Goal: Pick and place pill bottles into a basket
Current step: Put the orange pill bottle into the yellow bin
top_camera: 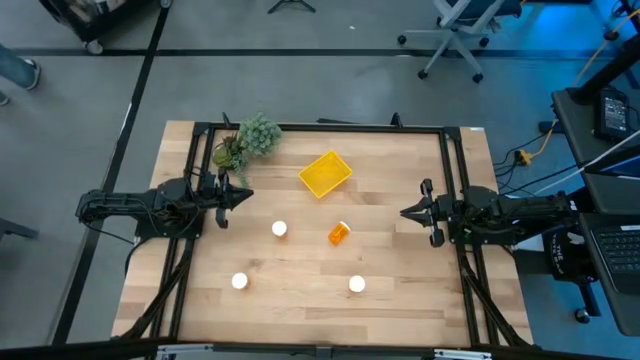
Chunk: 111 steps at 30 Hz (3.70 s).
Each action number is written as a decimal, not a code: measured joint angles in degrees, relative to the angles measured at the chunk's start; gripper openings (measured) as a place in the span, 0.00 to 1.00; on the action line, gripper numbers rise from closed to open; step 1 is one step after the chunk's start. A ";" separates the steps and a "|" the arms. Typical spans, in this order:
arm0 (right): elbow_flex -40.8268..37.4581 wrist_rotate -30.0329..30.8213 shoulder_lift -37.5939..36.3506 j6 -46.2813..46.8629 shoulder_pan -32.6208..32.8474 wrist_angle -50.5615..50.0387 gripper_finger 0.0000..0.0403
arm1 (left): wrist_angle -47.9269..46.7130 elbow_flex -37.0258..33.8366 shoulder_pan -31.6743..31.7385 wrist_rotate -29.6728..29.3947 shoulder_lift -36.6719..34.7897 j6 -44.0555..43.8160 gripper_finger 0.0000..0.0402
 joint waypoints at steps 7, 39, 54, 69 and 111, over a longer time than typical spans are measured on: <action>0.00 -0.01 0.00 4.44 0.01 0.24 0.09 | 0.01 0.01 0.00 -0.20 0.00 11.67 0.01; 0.02 1.99 0.15 11.68 -0.05 5.99 0.01 | -2.05 6.34 0.01 3.05 7.53 14.07 0.01; 13.01 8.70 11.23 6.00 -3.36 -1.49 0.01 | -3.26 13.28 0.00 3.32 20.10 16.71 0.01; 16.39 8.66 20.60 6.01 -5.08 -1.10 0.05 | -3.89 13.35 0.00 3.01 20.15 16.89 0.06; 16.37 8.61 22.64 2.46 -5.04 1.31 0.49 | -3.79 13.33 0.00 -6.32 20.17 16.73 0.64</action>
